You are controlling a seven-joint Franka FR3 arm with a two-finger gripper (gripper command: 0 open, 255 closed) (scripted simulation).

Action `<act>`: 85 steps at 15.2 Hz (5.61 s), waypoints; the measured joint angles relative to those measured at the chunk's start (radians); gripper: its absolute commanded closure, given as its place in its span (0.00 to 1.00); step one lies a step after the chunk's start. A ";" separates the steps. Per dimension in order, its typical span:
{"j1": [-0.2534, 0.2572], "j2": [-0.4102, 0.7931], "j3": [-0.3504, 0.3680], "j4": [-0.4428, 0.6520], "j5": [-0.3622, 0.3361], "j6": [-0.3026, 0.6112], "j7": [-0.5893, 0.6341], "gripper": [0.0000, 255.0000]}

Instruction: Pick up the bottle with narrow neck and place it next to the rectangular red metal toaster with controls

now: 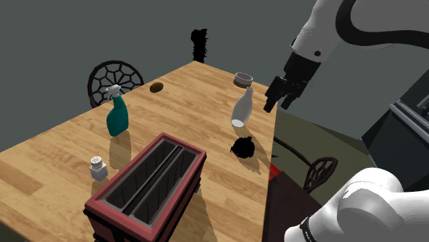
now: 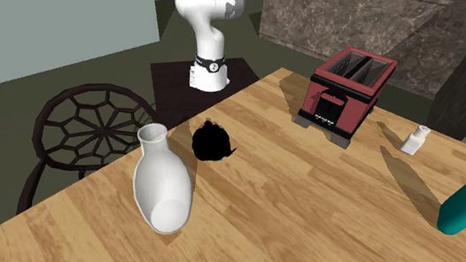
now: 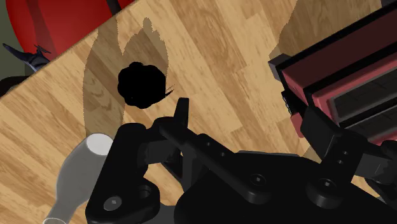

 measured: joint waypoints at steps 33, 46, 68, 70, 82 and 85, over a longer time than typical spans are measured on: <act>-0.147 0.919 -0.358 0.554 0.023 0.430 -0.609 0.00; -0.171 1.055 -0.355 0.605 0.077 0.513 -0.664 0.00; -0.169 1.031 -0.359 0.667 0.061 0.429 -0.647 1.00; -0.170 1.025 -0.361 0.684 0.058 0.406 -0.645 1.00; -0.173 1.010 -0.366 0.829 0.045 0.249 -0.625 1.00; -0.176 1.013 -0.367 0.871 0.045 0.210 -0.622 1.00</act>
